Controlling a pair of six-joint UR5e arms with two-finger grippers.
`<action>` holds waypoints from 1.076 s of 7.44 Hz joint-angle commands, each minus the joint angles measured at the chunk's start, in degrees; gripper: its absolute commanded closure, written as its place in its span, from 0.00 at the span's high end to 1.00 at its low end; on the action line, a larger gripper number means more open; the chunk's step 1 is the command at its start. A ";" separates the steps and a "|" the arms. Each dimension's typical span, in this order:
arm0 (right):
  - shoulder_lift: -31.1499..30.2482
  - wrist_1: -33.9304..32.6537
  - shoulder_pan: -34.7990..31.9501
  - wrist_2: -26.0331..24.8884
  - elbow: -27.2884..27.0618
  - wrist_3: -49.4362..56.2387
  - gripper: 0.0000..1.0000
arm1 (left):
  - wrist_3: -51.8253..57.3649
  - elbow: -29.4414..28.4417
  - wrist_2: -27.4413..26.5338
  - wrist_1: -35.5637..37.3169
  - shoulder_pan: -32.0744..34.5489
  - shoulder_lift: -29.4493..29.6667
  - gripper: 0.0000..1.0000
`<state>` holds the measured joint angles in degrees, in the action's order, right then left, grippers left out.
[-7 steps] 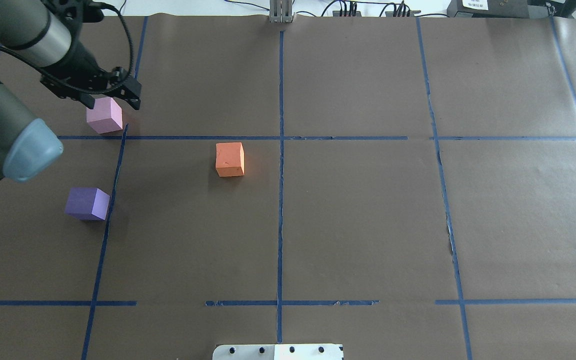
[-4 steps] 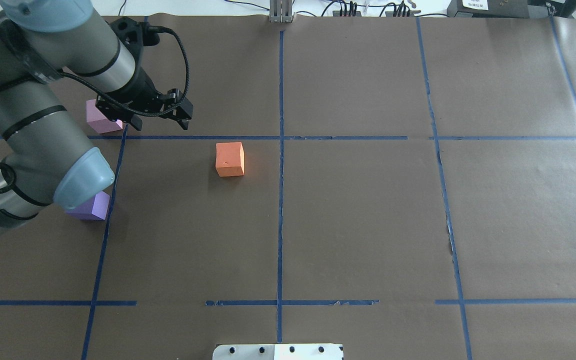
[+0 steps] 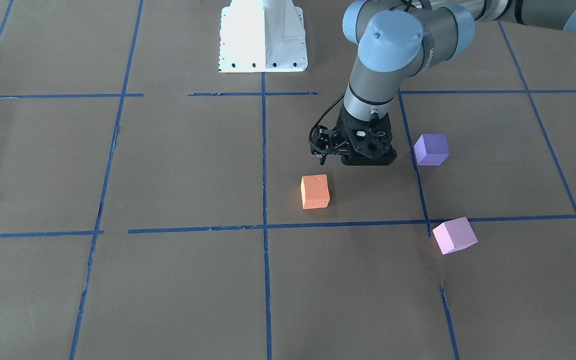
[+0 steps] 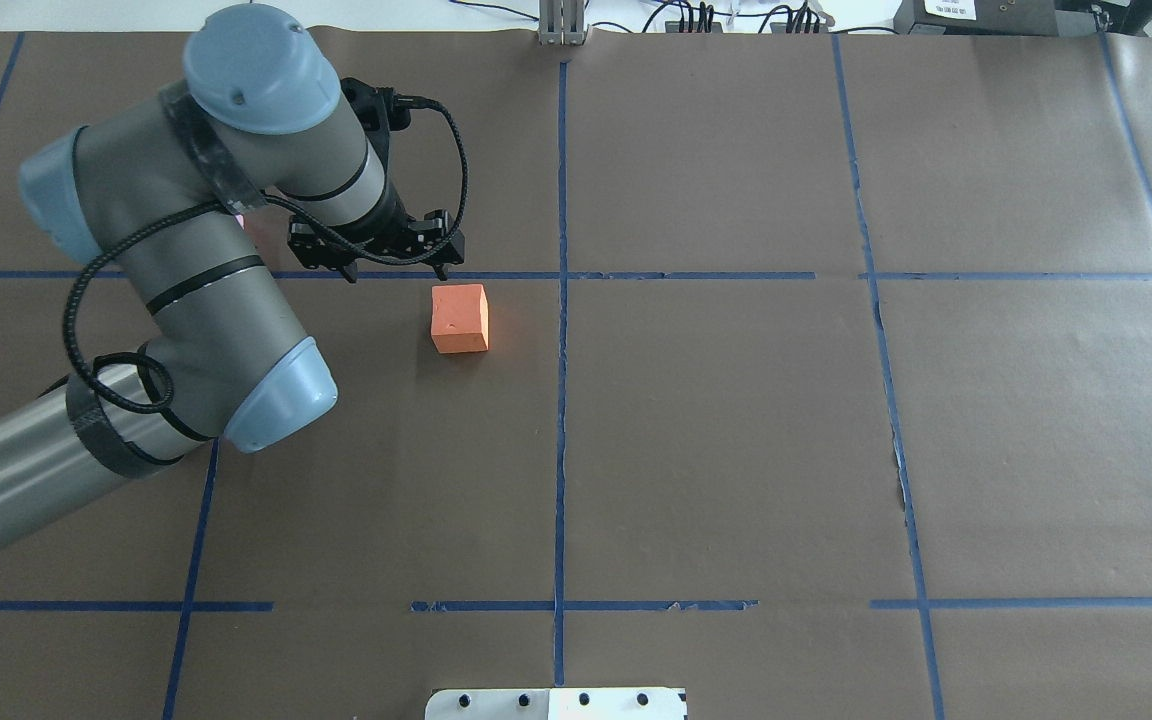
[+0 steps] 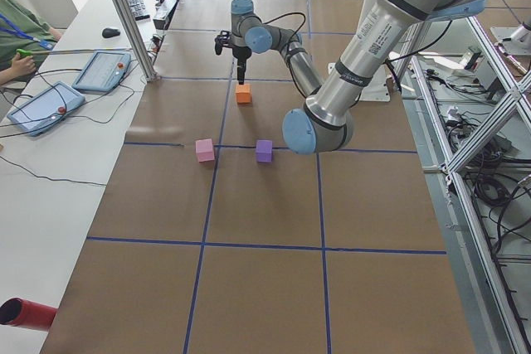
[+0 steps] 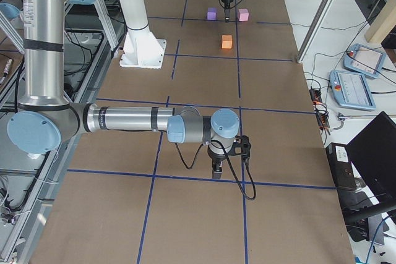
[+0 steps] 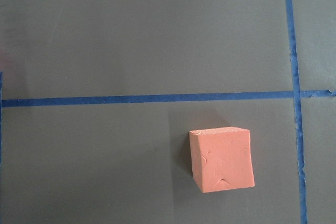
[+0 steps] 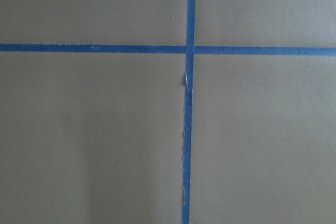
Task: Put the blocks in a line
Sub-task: 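Move the left gripper over the orange cube, then lower the left gripper and close it on the orange cube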
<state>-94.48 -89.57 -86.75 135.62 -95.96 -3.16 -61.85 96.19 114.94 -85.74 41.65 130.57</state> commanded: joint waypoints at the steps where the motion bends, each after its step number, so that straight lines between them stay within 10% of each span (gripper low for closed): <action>1: 0.00 0.01 -0.08 0.00 -0.02 0.00 1.00 | -3.27 -6.61 -0.94 -4.07 -2.88 2.23 1.00; 8: 0.00 0.01 -0.08 0.00 -0.02 0.00 1.00 | -6.70 -14.88 -4.72 -11.89 -5.35 3.73 1.00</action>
<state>-94.48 -89.60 -86.79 135.61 -95.98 -3.16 -68.55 82.94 110.59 -95.60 36.33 134.16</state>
